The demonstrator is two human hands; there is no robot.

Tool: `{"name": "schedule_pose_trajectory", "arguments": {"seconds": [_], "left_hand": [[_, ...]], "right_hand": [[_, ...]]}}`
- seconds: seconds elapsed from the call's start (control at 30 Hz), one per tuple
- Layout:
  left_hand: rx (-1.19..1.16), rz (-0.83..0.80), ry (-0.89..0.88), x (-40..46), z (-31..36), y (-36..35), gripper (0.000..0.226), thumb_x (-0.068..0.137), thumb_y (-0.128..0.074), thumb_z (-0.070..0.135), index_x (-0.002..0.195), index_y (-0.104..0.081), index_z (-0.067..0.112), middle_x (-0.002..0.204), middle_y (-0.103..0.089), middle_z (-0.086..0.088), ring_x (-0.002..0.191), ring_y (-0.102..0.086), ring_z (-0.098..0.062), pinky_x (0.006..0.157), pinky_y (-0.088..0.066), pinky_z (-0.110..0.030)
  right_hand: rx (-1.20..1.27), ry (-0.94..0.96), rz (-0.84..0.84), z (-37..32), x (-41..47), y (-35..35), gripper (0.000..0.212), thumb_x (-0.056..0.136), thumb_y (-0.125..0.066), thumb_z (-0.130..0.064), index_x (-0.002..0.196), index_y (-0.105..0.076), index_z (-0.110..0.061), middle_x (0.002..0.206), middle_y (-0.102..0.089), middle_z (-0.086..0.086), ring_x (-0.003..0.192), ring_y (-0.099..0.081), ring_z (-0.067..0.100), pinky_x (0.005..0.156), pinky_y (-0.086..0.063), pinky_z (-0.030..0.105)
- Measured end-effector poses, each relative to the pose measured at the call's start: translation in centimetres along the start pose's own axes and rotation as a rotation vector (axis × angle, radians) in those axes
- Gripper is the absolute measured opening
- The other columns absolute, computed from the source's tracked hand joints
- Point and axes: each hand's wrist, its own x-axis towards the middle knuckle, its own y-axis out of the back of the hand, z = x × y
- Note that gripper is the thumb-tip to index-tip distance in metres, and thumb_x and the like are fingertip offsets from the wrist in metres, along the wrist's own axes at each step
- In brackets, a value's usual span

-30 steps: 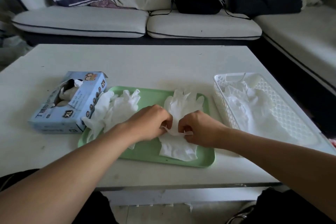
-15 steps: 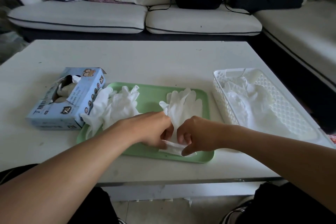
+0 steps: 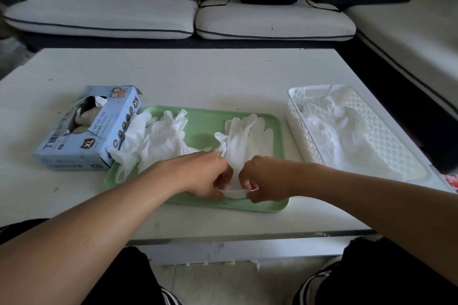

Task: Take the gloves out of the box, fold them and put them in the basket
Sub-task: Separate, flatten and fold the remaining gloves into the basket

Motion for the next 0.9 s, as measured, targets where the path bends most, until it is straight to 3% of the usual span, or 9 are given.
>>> {"name": "schedule_pose_trajectory", "arguments": {"seconds": [0.23,0.33,0.4,0.47,0.5,0.63,0.73,0.83,0.9], "left_hand": [[-0.192,-0.193,0.001,-0.5,0.5,0.2,0.004,0.088,-0.071,0.031,0.087,-0.071,0.028,0.08,-0.068,0.015,0.076,-0.065,-0.006,0.075,-0.056,-0.03],[-0.309,-0.309,-0.026,-0.8,0.6,1.3,0.011,0.092,-0.071,0.028,0.083,-0.07,0.034,0.077,-0.068,0.019,0.073,-0.062,-0.002,0.076,-0.053,-0.026],[-0.577,-0.334,-0.038,-1.2,0.4,2.4,0.014,0.095,-0.067,0.015,0.085,-0.07,0.024,0.072,-0.067,0.017,0.069,-0.061,0.0,0.071,-0.051,-0.018],[-0.917,-0.25,-0.074,-1.6,0.2,4.1,0.013,0.09,-0.066,0.011,0.093,-0.067,-0.002,0.078,-0.067,0.0,0.071,-0.062,-0.005,0.069,-0.051,-0.018],[-1.059,-0.169,-0.1,-1.7,-0.2,4.9,0.033,0.083,-0.067,0.018,0.097,-0.062,-0.012,0.084,-0.064,-0.008,0.074,-0.061,-0.009,0.07,-0.051,-0.02],[-1.401,0.135,-0.229,-2.2,-0.5,8.3,0.055,0.074,-0.065,0.042,0.11,-0.057,0.001,0.094,-0.064,-0.006,0.089,-0.062,-0.014,0.082,-0.049,-0.027],[-1.238,0.269,-0.315,-2.4,1.0,9.7,0.064,0.068,-0.083,0.053,0.108,-0.063,0.007,0.103,-0.066,-0.003,0.104,-0.062,-0.016,0.09,-0.05,-0.029],[-1.117,0.496,-0.265,-1.9,2.8,10.1,0.029,0.071,-0.087,0.024,0.086,-0.065,0.014,0.08,-0.065,0.002,0.078,-0.061,-0.014,0.07,-0.046,-0.024],[-1.14,0.581,-0.267,-1.7,3.5,10.4,0.021,0.075,-0.086,0.017,0.079,-0.066,0.016,0.076,-0.065,0.001,0.075,-0.059,-0.015,0.068,-0.045,-0.024]], "right_hand": [[0.08,0.072,-0.181,-0.3,0.5,0.4,0.016,0.09,-0.07,-0.022,0.083,-0.056,-0.023,0.072,-0.052,-0.018,0.067,-0.05,0.002,0.066,-0.039,0.019],[0.313,0.078,-0.343,-0.2,0.0,1.8,0.011,0.092,-0.07,-0.02,0.089,-0.06,-0.024,0.067,-0.06,-0.025,0.066,-0.057,-0.006,0.071,-0.044,0.014],[0.511,0.063,-0.395,-0.2,-0.8,3.3,0.011,0.092,-0.07,-0.018,0.088,-0.063,-0.025,0.067,-0.064,-0.029,0.067,-0.06,-0.005,0.075,-0.048,0.021],[0.683,0.109,-0.307,0.1,-1.6,5.1,0.003,0.086,-0.071,-0.02,0.086,-0.068,-0.02,0.074,-0.065,-0.016,0.073,-0.06,0.007,0.078,-0.047,0.028],[0.797,0.131,-0.23,0.3,-1.9,5.9,0.004,0.082,-0.069,-0.02,0.084,-0.069,-0.017,0.076,-0.062,-0.004,0.073,-0.057,0.013,0.076,-0.045,0.031],[1.284,0.161,-0.027,2.0,-3.5,9.4,0.016,0.079,-0.056,-0.01,0.09,-0.057,0.003,0.075,-0.052,0.006,0.069,-0.052,0.015,0.068,-0.044,0.027],[1.392,0.199,0.022,2.3,-4.3,11.3,0.025,0.081,-0.048,-0.009,0.102,-0.052,0.003,0.079,-0.046,0.011,0.071,-0.052,0.016,0.069,-0.05,0.023],[1.372,0.18,0.057,2.2,-4.8,12.4,0.012,0.082,-0.046,-0.009,0.09,-0.053,-0.001,0.078,-0.046,0.012,0.071,-0.052,0.017,0.067,-0.051,0.023],[1.364,0.143,0.108,2.5,-5.0,12.9,0.009,0.083,-0.049,-0.011,0.083,-0.054,-0.004,0.075,-0.047,0.01,0.068,-0.053,0.016,0.066,-0.052,0.024]]}}
